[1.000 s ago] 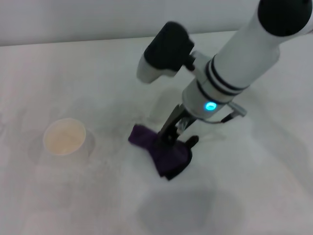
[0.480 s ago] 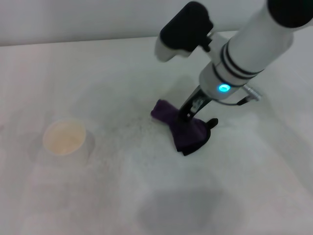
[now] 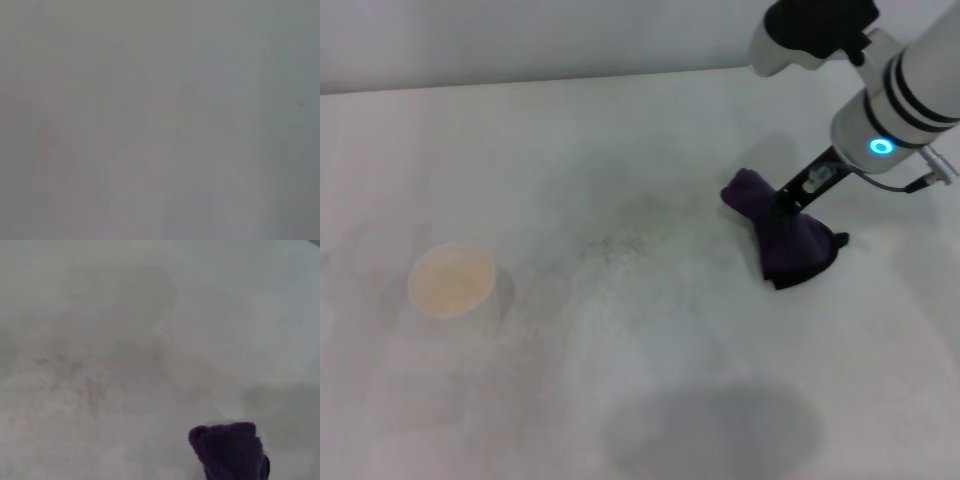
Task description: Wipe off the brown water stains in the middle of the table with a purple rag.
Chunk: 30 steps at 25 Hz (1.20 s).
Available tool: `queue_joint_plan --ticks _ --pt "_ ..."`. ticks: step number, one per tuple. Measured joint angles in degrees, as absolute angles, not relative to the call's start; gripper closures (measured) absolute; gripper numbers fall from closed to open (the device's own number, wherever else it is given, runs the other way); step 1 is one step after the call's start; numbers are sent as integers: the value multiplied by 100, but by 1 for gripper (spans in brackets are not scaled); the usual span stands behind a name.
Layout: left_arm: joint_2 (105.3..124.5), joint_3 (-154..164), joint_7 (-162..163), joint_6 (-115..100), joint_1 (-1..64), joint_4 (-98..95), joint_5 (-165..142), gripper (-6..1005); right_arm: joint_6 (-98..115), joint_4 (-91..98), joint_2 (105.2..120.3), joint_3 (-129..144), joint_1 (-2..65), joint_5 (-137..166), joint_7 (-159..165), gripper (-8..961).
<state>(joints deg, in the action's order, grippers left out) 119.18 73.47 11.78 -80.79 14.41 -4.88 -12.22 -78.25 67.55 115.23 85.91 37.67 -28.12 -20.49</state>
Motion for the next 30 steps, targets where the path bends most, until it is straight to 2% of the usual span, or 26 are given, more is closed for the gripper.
queue_joint_plan --ticks 19,25,30 --pt "11906 7348 1148 -8067 1633 -493 -1222 106 -7763 6390 11513 7942 3664 -2411 -2420 853" --pt "11909 7348 1143 -8034 1679 -493 -1222 106 -7690 6386 11521 7346 3615 -2425 -2767 676" --pt "11918 7348 1142 -8015 1681 -516 -1124 106 -7346 6355 11504 6469 3578 -2431 -3214 640"
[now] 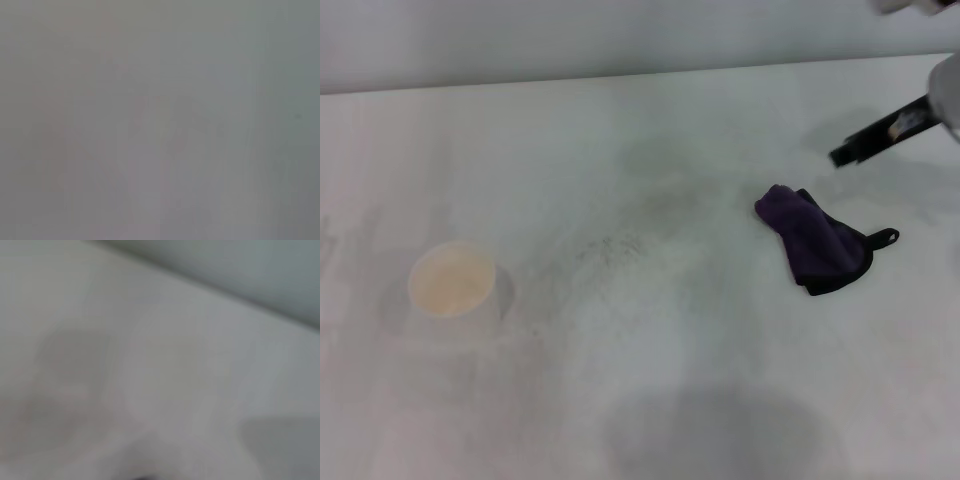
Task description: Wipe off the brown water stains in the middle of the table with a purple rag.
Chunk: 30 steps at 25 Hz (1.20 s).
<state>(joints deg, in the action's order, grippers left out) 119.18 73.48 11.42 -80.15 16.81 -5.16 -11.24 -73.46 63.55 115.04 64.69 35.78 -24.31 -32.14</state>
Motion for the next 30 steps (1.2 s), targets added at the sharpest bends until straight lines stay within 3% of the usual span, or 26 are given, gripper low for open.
queue_joint_plan --ticks 10,18,23,30 --pt "11925 7348 1144 -7992 1856 -546 -868 106 -6331 5892 11488 4526 3155 -3908 -5256 618" --pt "11902 7347 1098 -7989 1952 -544 -596 106 -5943 4349 11392 3171 2866 -6592 -8243 617" --pt "11902 7347 1039 -7958 1986 -546 -509 106 -5710 3610 11499 2818 2521 -8257 -10231 617" --pt "11901 7347 1036 -7916 2013 -545 -500 106 -6050 2182 11528 2758 2320 -10666 -13254 617"
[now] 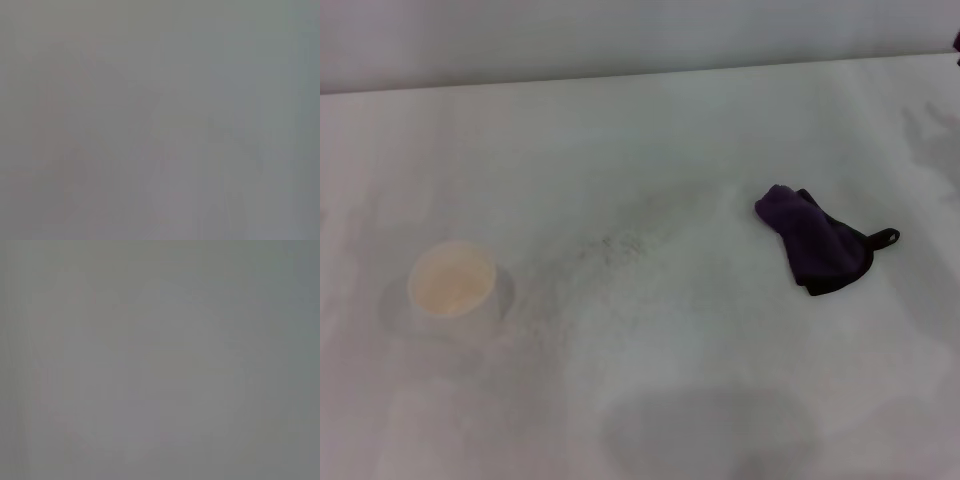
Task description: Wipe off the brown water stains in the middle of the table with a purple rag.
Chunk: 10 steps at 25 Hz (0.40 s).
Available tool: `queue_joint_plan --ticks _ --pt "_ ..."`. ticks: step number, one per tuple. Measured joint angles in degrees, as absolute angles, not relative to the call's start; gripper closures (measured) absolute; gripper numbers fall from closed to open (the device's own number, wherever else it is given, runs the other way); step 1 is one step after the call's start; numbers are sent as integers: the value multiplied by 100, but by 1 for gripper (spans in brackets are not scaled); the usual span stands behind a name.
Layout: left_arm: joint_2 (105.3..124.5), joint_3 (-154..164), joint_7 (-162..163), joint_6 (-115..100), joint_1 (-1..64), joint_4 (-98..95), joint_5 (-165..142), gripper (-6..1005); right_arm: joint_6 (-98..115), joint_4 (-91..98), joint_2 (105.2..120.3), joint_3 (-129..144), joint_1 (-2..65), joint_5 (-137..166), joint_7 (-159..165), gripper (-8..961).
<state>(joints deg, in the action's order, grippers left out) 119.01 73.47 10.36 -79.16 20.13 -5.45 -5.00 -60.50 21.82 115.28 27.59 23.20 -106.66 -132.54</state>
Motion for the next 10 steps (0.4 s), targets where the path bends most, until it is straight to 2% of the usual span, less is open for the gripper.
queue_joint_plan --ticks 5,10 --pt "11915 7347 1007 -7916 2026 -545 -496 106 -6267 1357 11534 2752 2328 -11706 -14735 618" --pt "11918 7347 980 -7876 2064 -540 -492 106 -6259 1257 11536 2740 2319 -11818 -14915 618"
